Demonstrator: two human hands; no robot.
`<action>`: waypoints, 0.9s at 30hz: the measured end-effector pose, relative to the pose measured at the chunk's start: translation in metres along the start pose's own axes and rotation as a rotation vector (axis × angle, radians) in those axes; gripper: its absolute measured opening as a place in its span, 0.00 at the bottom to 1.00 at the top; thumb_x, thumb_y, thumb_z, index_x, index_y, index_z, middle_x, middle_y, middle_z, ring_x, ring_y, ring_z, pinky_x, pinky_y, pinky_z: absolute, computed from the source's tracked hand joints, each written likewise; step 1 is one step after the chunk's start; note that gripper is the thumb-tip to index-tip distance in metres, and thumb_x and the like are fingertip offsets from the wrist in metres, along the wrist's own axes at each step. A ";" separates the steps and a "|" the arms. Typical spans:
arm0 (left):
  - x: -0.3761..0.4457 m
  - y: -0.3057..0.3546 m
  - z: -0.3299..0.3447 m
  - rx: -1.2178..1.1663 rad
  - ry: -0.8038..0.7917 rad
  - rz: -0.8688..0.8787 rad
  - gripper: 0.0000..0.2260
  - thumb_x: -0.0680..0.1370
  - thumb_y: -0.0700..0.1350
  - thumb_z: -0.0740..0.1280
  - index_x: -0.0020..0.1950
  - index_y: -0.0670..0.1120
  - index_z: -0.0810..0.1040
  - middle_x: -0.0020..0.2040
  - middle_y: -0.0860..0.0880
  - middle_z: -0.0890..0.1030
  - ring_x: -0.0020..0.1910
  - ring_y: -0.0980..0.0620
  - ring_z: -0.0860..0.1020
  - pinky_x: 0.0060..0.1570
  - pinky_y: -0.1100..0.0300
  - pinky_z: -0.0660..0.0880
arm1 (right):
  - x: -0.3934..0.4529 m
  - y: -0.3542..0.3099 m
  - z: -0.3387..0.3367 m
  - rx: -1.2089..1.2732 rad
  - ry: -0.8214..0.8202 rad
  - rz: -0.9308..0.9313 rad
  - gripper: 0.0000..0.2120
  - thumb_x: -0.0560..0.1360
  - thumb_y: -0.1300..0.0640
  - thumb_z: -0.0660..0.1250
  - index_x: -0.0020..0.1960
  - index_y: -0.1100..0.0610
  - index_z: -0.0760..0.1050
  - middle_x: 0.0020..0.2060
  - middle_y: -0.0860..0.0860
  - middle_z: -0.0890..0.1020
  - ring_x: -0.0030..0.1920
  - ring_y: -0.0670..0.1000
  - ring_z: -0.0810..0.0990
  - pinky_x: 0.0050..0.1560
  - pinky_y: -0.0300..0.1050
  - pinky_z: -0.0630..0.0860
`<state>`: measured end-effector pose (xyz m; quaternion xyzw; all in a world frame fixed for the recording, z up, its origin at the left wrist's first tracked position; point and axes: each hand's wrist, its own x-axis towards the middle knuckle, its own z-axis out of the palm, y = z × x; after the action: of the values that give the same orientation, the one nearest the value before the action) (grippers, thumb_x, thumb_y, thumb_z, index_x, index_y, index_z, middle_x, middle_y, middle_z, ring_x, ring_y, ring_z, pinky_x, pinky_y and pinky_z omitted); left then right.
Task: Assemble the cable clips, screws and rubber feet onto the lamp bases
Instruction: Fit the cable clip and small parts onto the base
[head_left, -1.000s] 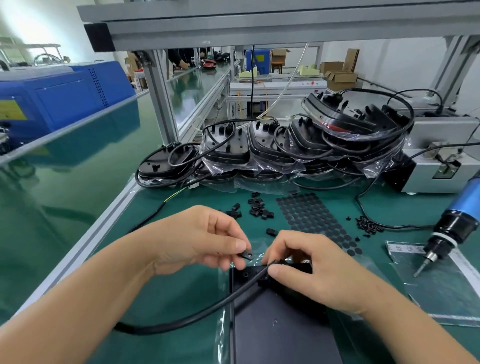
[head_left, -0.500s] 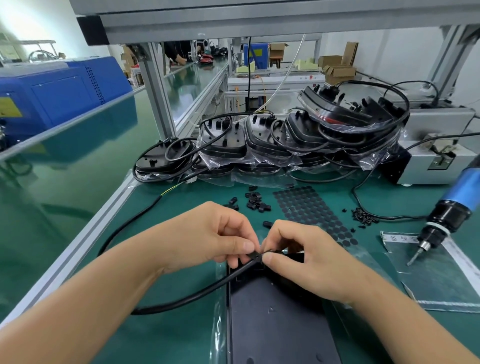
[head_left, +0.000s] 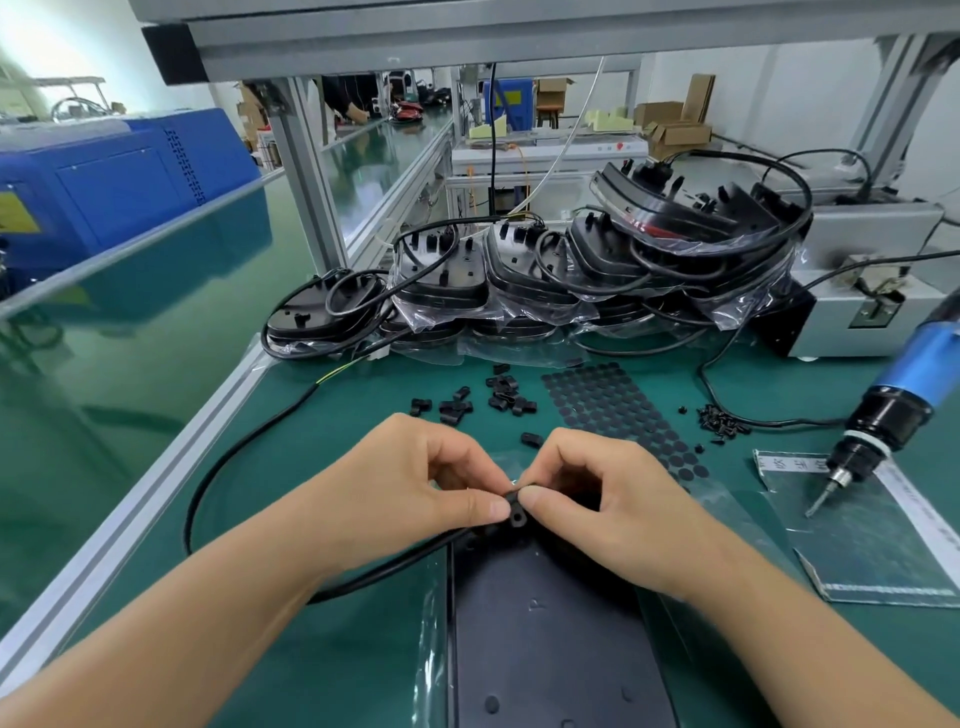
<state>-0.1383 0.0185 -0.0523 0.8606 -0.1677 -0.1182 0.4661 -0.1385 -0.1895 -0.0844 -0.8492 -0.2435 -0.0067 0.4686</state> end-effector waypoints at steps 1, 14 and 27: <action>0.000 0.000 0.002 0.032 0.039 0.015 0.03 0.71 0.42 0.76 0.42 0.51 0.85 0.37 0.53 0.85 0.37 0.61 0.80 0.41 0.69 0.75 | 0.000 0.000 0.001 0.000 0.006 0.002 0.03 0.74 0.57 0.70 0.42 0.51 0.77 0.37 0.46 0.82 0.39 0.47 0.80 0.44 0.47 0.76; 0.036 0.027 -0.012 0.165 -0.236 0.000 0.07 0.70 0.46 0.77 0.47 0.52 0.85 0.42 0.52 0.86 0.41 0.59 0.82 0.43 0.69 0.75 | 0.009 0.009 -0.019 0.180 0.213 0.114 0.05 0.77 0.57 0.67 0.43 0.52 0.79 0.40 0.49 0.85 0.43 0.53 0.83 0.46 0.46 0.79; 0.055 0.054 0.015 0.494 -0.263 0.160 0.04 0.73 0.45 0.73 0.45 0.54 0.84 0.40 0.62 0.83 0.38 0.68 0.78 0.38 0.77 0.70 | -0.001 0.020 -0.057 0.077 -0.047 0.089 0.03 0.74 0.56 0.73 0.47 0.52 0.81 0.38 0.47 0.84 0.39 0.41 0.80 0.43 0.34 0.75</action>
<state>-0.1034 -0.0426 -0.0174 0.9093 -0.3180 -0.1473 0.2243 -0.1189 -0.2447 -0.0683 -0.8404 -0.2165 0.0433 0.4950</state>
